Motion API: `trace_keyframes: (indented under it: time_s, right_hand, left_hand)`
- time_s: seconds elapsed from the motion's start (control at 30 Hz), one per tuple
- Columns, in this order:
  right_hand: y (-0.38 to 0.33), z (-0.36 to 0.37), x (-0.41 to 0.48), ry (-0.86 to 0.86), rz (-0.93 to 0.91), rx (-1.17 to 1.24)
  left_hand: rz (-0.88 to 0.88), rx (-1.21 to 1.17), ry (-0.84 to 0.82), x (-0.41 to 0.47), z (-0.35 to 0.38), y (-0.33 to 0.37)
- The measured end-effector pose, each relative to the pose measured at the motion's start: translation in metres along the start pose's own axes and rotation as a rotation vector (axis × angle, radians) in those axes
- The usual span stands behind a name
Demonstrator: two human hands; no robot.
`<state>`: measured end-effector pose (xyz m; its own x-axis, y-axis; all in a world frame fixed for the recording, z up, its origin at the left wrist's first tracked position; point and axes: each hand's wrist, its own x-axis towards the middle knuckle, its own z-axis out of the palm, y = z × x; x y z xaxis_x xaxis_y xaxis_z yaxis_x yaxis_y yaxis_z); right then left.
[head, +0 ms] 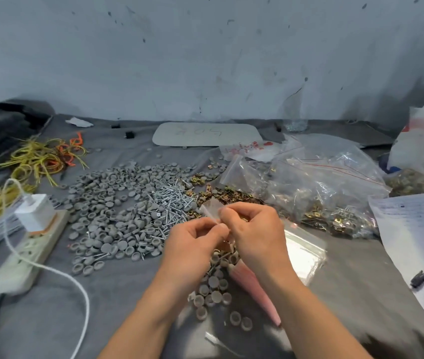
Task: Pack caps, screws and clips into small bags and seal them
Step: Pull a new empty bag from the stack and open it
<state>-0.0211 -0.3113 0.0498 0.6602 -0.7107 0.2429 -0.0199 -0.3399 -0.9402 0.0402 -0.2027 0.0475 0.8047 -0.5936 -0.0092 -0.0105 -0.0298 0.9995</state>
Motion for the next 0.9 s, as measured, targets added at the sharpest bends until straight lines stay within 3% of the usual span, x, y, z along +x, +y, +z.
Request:
trace_keyframes:
  time_s: [0.2,0.33,0.53,0.67,0.9]
  right_hand:
    - [-0.006,0.027,0.005,0.029,0.030,-0.133]
    - [-0.007,0.039,0.002,0.073,-0.161,-0.311]
    - [-0.002,0.057,0.005,-0.028,-0.130,-0.212]
    - [-0.003,0.062,0.004,-0.111,-0.068,-0.119]
    - [-0.008,0.073,-0.003,-0.096,-0.094,-0.085]
  left_hand:
    - [-0.029,0.048,0.088,0.009,-0.032,-0.001]
    - [-0.056,-0.061,0.146,0.014,-0.052,0.000]
    - [-0.095,-0.149,0.039,0.012,-0.068,-0.005]
    - [-0.057,-0.116,0.121,0.013,-0.072,-0.006]
    - [-0.043,-0.110,0.297,0.015,-0.081,-0.007]
